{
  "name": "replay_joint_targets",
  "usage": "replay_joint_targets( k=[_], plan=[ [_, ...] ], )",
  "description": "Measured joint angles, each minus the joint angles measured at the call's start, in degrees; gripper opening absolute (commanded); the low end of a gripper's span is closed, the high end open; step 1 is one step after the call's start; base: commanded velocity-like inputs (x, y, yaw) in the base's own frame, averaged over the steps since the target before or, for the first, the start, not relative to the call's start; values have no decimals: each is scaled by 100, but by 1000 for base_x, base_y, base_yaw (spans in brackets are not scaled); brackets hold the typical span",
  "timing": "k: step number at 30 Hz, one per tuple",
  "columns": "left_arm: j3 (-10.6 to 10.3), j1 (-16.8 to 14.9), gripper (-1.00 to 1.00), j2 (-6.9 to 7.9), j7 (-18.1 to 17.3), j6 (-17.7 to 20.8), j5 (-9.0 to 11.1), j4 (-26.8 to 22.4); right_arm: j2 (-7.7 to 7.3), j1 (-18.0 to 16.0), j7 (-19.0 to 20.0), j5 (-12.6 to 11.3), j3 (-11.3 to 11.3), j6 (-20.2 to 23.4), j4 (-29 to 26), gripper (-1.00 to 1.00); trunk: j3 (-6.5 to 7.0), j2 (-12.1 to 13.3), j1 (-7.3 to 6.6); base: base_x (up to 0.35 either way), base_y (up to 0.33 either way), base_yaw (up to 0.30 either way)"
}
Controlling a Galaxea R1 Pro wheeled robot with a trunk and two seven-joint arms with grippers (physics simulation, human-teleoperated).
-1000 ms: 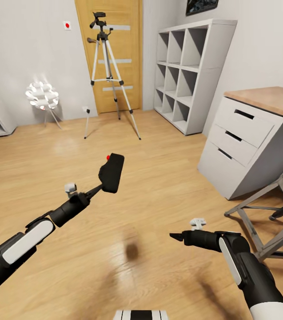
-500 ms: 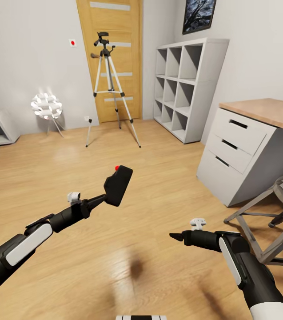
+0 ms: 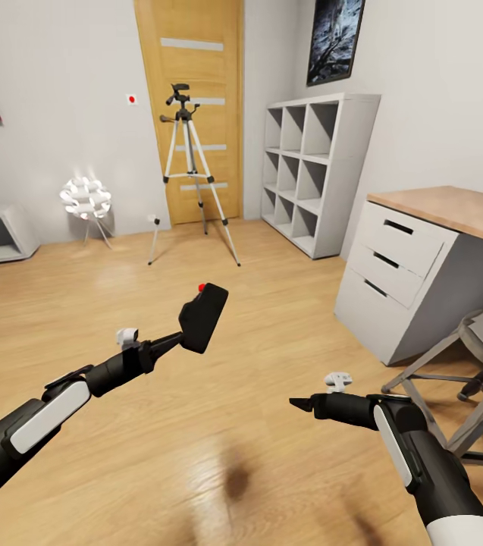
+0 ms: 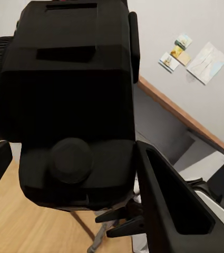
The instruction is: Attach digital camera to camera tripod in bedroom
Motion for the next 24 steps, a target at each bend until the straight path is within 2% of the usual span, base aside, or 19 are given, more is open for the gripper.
replay_joint_targets(
  k=[17, 24],
  plan=[
    [9, 0, -100, -34, 85, 0, -70, 21, 0, 0, -8, 7, 6, 2, 9, 100, 377, 23, -44, 0, 0, 0],
    [14, 0, -100, -35, 371, 2, -72, 0, 0, 0, -8, 7, 8, 2, 9, 100, 532, 32, -62, 0, 0, 0]
  ],
)
